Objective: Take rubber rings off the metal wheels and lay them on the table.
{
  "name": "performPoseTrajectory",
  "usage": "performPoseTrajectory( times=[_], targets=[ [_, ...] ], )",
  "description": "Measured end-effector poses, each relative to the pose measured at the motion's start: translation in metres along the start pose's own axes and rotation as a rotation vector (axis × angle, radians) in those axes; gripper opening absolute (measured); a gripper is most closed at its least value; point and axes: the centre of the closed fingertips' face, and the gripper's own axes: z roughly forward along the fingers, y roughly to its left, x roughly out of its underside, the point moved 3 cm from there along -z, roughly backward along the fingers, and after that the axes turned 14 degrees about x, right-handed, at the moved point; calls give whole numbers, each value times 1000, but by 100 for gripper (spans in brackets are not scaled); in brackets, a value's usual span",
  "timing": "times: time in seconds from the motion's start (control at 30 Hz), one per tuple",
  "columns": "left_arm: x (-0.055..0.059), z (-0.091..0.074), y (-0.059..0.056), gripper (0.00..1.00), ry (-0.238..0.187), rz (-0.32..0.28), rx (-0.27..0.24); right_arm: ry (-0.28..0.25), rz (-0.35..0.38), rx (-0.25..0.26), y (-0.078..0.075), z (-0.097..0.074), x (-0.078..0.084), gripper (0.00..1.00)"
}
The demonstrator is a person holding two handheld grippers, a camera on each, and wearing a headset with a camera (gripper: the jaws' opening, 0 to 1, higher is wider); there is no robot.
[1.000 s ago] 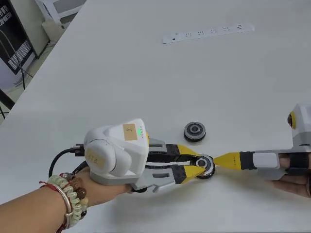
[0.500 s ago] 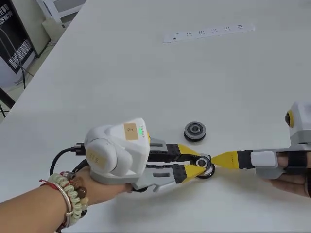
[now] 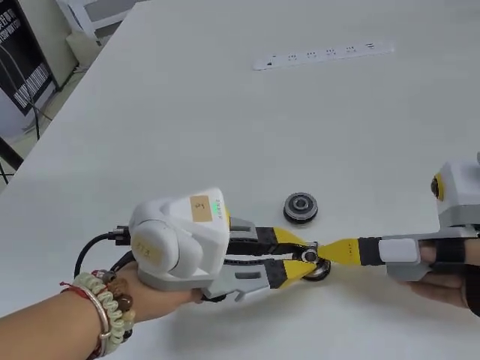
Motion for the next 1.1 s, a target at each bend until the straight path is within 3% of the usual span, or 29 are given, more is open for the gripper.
performPoseTrajectory(
  times=[0.3, 0.97, 1.03, 1.1],
  targets=[
    [0, 0, -1, 14, 6, -2, -10, -5, -25, 13, 0, -2, 0, 0],
    [0, 1, -1, 14, 10, 11, -9, -21, -7, -53, 10, -1, -1, 0],
    [-1, 1, -1, 14, 11, 15, -6, -20, -5, -46, 8, -1, -1, 0],
    [-1, 1, -1, 14, 13, 13, -7, -13, -15, 0, 0, -1, -1, 0]
  ],
)
